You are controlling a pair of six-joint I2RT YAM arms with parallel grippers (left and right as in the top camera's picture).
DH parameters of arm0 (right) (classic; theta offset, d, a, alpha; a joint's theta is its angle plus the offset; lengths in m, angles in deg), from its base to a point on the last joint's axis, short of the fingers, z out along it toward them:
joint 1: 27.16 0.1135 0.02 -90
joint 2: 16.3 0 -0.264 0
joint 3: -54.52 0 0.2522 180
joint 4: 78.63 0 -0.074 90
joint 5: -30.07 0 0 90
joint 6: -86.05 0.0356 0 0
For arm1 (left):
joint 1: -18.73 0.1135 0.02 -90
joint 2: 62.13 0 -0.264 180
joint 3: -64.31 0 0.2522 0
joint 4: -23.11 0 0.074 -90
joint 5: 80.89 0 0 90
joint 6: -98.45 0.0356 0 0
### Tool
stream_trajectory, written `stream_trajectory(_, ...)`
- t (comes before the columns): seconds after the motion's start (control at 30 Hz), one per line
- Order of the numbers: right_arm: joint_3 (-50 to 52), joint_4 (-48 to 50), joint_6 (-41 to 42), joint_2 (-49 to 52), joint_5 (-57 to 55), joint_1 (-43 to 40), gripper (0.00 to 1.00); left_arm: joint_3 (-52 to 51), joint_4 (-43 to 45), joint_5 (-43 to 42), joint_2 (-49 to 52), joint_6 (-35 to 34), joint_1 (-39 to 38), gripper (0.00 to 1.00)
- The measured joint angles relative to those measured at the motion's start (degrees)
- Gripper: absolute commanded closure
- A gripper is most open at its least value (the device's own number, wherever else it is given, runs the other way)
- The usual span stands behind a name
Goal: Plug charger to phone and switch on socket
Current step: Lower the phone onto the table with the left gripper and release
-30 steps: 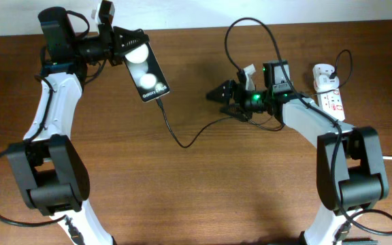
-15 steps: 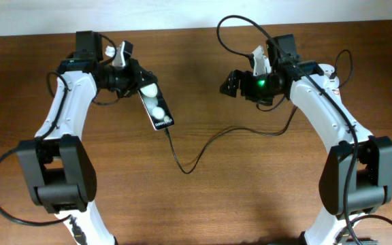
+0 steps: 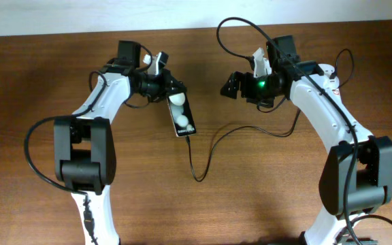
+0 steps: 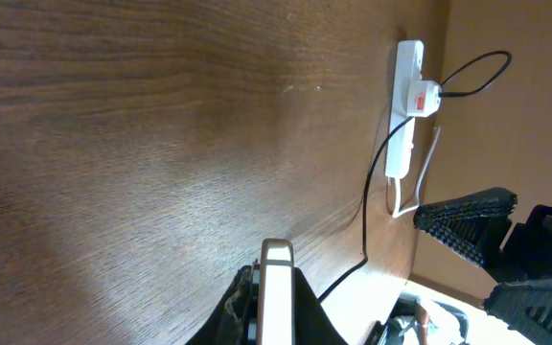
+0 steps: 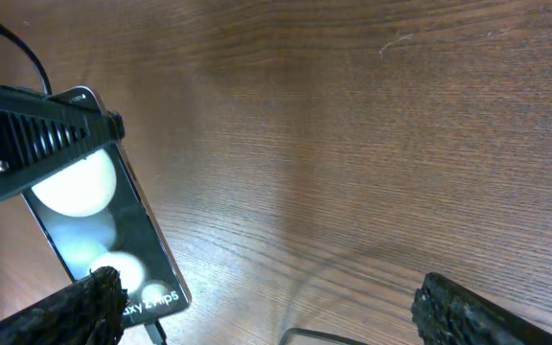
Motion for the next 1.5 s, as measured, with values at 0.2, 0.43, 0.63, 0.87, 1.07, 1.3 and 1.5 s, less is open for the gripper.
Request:
stream_trajectory(0.2,0.00,0.00,0.00,0.02,0.00,0.00,0.01,0.00,0.17,0.76,0.00,-0.02,-4.39,1.00)
stream_trajectory(0.43,0.00,-0.13,0.00,0.00,0.00,0.00,0.01,0.00,2.10,-0.07,6.73,-0.26,-4.39,1.00)
stream_trajectory(0.63,0.00,-0.13,-0.02,0.00,0.00,0.00,0.01,0.00,2.25,-0.24,8.22,-0.26,-4.87,1.00)
stream_trajectory(0.87,0.00,-0.13,0.02,0.00,0.00,0.00,0.01,0.00,2.25,3.63,8.28,-3.10,-7.74,0.87)
stream_trajectory(1.07,0.00,-0.15,0.00,0.00,0.00,0.00,0.01,0.02,1.88,4.24,8.28,-3.76,-7.74,0.46)
stream_trajectory(1.3,0.00,-0.15,0.00,0.00,0.00,0.00,0.01,1.81,-0.79,1.68,7.15,-5.20,-7.65,0.01)
stream_trajectory(1.5,0.00,-0.15,0.02,0.00,0.00,0.00,0.01,2.29,-5.16,6.75,6.05,-8.07,-7.74,0.01)
